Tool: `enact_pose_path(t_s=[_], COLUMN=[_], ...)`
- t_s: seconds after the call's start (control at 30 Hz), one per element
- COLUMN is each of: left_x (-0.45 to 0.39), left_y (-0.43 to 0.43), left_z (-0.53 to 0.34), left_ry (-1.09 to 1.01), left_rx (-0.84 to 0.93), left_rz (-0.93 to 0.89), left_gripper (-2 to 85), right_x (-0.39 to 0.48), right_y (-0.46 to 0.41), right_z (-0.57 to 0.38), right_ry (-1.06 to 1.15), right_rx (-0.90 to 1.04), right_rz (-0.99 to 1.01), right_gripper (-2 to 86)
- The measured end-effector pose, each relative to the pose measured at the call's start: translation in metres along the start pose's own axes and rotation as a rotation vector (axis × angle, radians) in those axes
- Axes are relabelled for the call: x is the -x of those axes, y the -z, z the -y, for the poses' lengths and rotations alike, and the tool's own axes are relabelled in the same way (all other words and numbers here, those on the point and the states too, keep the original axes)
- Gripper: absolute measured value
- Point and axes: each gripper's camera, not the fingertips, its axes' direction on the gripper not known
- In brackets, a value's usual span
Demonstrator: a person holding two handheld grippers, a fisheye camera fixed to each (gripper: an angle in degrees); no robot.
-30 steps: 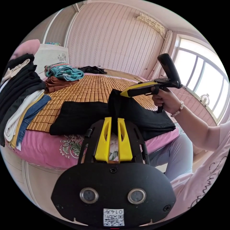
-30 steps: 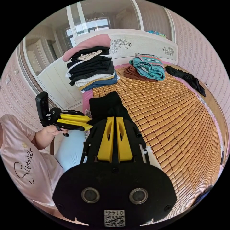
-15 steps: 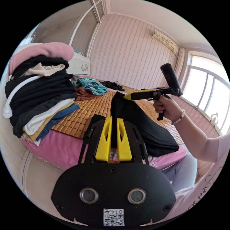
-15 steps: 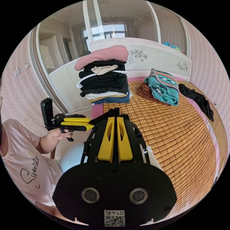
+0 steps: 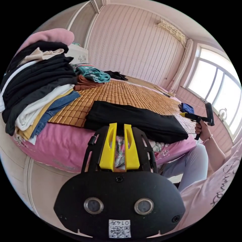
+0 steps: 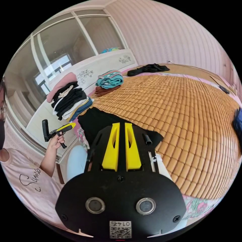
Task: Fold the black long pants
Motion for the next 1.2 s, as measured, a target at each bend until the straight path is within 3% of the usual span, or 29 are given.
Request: enact_pose_path(t_s=[0.13,0.33,0.57,0.77,0.9,0.97,1.07,1.13,1.2], left_x=[-0.074,-0.143,-0.161,-0.223,-0.255,-0.260,-0.253,-0.254,-0.264], left_y=[-0.041,-0.085,-0.077,-0.077,-0.063,-0.049,-0.045,-0.053,-0.059], left_z=[0.013,0.005,0.003,-0.022,-0.041,-0.035,-0.016,-0.004,0.003], left_ry=[-0.136,-0.235,-0.236,-0.314,-0.389,-0.389,-0.345,-0.361,-0.409], left_rx=[0.083,0.133,0.182,0.243,0.223,0.145,0.061,0.088,0.112], left_rz=[-0.194,-0.045,-0.051,-0.253,-0.272,-0.242,-0.172,-0.198,-0.189], left_gripper=[5.5,5.6,1.0,-0.9,-1.0,-1.0,-0.9,-0.9,-0.9], right_x=[-0.030,-0.039,-0.054,-0.048,-0.041,-0.023,0.021,0.069,0.107], right_y=[0.035,0.014,0.020,0.059,0.082,0.084,0.048,-0.011,-0.057], right_z=[-0.063,-0.084,-0.079,-0.090,-0.097,-0.086,-0.041,0.000,0.023], right_ry=[-0.177,-0.262,-0.301,-0.258,-0.314,-0.253,-0.065,0.120,0.252], right_rx=[0.041,0.049,-0.025,0.043,0.063,0.048,0.080,0.192,0.272], right_rz=[-0.102,0.113,0.297,0.066,-0.159,-0.212,-0.084,0.011,-0.025], right_gripper=[11.4,7.6,2.7,2.0,1.1,0.5,0.0,-0.3,-0.3])
